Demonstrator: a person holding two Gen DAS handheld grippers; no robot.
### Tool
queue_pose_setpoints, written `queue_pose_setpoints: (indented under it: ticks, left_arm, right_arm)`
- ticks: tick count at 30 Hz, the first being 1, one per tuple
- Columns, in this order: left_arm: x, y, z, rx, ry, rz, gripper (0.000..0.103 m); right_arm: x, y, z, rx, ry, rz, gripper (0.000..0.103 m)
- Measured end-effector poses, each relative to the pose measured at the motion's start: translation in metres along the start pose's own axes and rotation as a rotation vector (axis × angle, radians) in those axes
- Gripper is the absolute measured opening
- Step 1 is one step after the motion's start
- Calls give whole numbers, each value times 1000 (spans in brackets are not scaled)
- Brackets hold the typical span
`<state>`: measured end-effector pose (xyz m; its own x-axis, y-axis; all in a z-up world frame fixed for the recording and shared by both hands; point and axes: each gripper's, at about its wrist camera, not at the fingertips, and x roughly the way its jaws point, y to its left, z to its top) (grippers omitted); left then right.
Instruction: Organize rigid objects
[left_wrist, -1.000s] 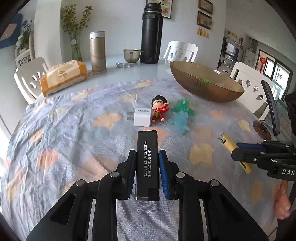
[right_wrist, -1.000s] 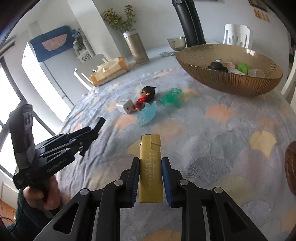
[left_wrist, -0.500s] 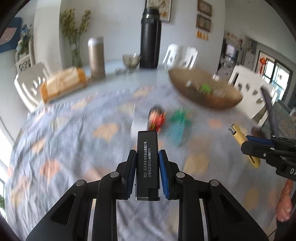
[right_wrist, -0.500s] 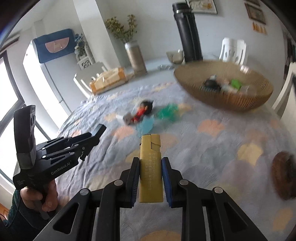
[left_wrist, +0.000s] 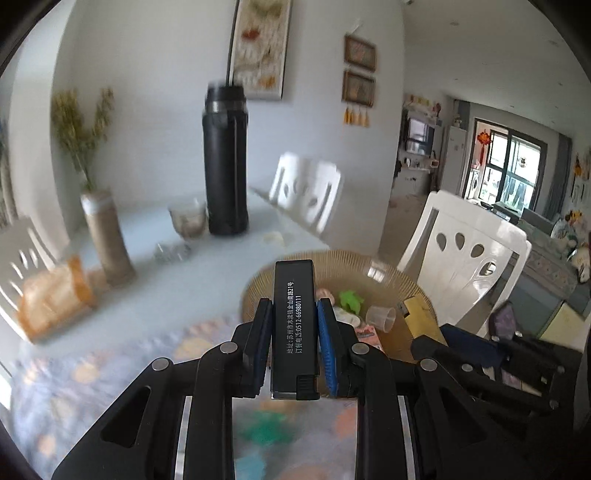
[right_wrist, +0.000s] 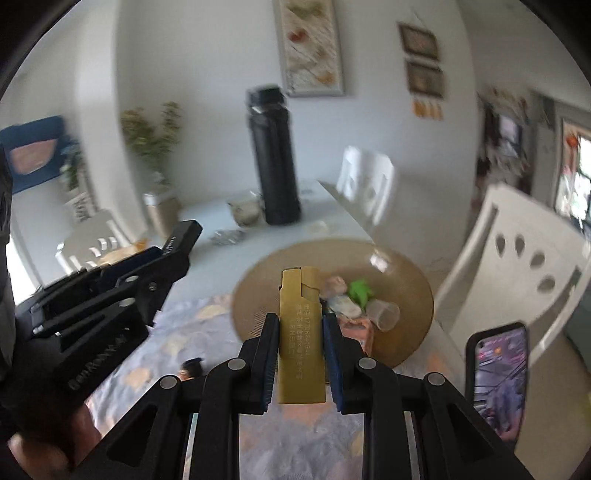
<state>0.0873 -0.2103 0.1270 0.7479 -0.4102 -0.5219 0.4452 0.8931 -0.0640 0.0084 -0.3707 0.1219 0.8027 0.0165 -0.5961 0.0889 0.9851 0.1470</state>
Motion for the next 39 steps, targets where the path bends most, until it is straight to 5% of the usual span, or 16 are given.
queue_pose_setpoints:
  ticks: [8,10,17,20,23,28,32,39]
  left_arm:
    - [44,-5,-14,-27,102,-28,23]
    - [43,-3,-14,-32,115,-13,38]
    - [-21,30,-37,-68,101,31,50]
    - [-60,49,-64,-115,94,59,51]
    - [-90,65,-96,-165,91,113,72]
    - [-117,99,-158,-254,110,238,76]
    - [-113,122,-194,-320,130,284,76]
    - [-106,128,-194,-356,175,266,78]
  right_arm:
    - [53,-22,-2,58,123,-53,23]
    - [56,-23,-3,63,137,-31,26]
    - [9,3,-14,-30,33,1,66]
    - [-11,25,-31,-79,31,79,71]
    - [-21,46,-58,-112,53,161,87]
    - [-15,77,-109,-197,90,214,87]
    - [-2,86,-138,-251,72,177,87]
    - [15,73,-137,-189,138,185,88]
